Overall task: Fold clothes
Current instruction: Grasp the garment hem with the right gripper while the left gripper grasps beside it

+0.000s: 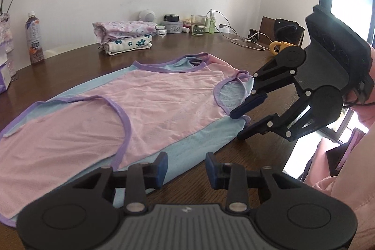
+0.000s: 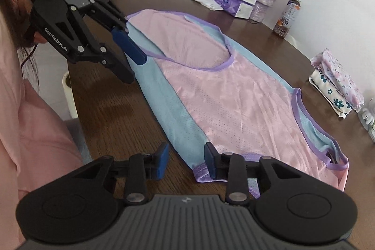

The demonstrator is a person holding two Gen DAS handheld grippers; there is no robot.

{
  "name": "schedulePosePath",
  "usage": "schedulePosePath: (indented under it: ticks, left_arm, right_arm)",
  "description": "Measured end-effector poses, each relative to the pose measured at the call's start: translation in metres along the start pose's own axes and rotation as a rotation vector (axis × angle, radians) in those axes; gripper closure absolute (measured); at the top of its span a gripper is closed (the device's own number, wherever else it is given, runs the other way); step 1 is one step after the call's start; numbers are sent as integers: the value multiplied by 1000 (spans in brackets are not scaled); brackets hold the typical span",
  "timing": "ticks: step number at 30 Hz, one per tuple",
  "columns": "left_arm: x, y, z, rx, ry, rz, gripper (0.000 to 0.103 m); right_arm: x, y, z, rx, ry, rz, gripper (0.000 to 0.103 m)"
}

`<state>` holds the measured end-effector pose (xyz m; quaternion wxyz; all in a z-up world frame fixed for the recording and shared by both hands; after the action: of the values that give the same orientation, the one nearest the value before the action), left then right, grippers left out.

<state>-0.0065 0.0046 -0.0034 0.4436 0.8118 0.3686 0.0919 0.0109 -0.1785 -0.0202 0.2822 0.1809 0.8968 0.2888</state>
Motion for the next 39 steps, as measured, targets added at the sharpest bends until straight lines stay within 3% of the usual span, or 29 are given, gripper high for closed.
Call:
schedulePosePath:
  ticks: [2, 4, 6, 14, 15, 19, 24, 29, 30, 31, 33, 37, 39]
  left_arm:
    - [-6, 5, 9, 11, -19, 23, 68]
    - [-12, 10, 19, 27, -31, 49, 65]
    - [-18, 14, 29, 43, -25, 82, 58]
    - [-40, 21, 62, 114, 67, 341, 60]
    - [-42, 21, 64, 122, 64, 356, 64]
    - [-46, 20, 73, 160, 47, 404, 101]
    - [-38, 26, 72, 137, 50, 356, 102]
    - [-39, 31, 67, 129, 42, 343, 102]
    - [-39, 32, 67, 128, 43, 340, 102]
    - [-39, 32, 67, 126, 44, 338, 102]
    - [-36, 33, 68, 119, 51, 319, 102]
    - [-34, 34, 64, 91, 45, 301, 102]
    - [-34, 33, 60, 70, 39, 287, 101]
  right_arm:
    - [-3, 1, 2, 17, 17, -20, 83]
    - [-5, 1, 5, 32, 19, -30, 99]
    - [-7, 1, 7, 38, 26, -16, 101]
    - [-23, 8, -5, -19, 51, 98, 101]
    - [-24, 8, -6, -23, 49, 104, 101]
    - [-25, 6, -12, -37, 31, 118, 101]
    - [-18, -1, -11, -21, 17, 103, 91]
    - [-11, -2, -5, -34, -23, 56, 91]
    - [-10, -2, -3, -36, -32, 42, 87]
    - [-9, -1, -1, -36, -42, 25, 77]
    - [-5, 0, 3, -36, -49, -9, 70]
    - [-4, 1, 8, -31, -67, -28, 74]
    - [-6, 0, 8, -31, -83, -26, 85]
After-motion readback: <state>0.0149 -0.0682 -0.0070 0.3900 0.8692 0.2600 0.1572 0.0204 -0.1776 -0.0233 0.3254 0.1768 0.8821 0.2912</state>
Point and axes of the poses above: each gripper's, at about its wrist camera, not at the fingertips, and z roughly the way its jaws point, x to its left, y to its top, the point moved 4 cm from there along z, roughly the way its jaws point, and after that the axes turned 12 degrees about -y, right-handed, at the moved point
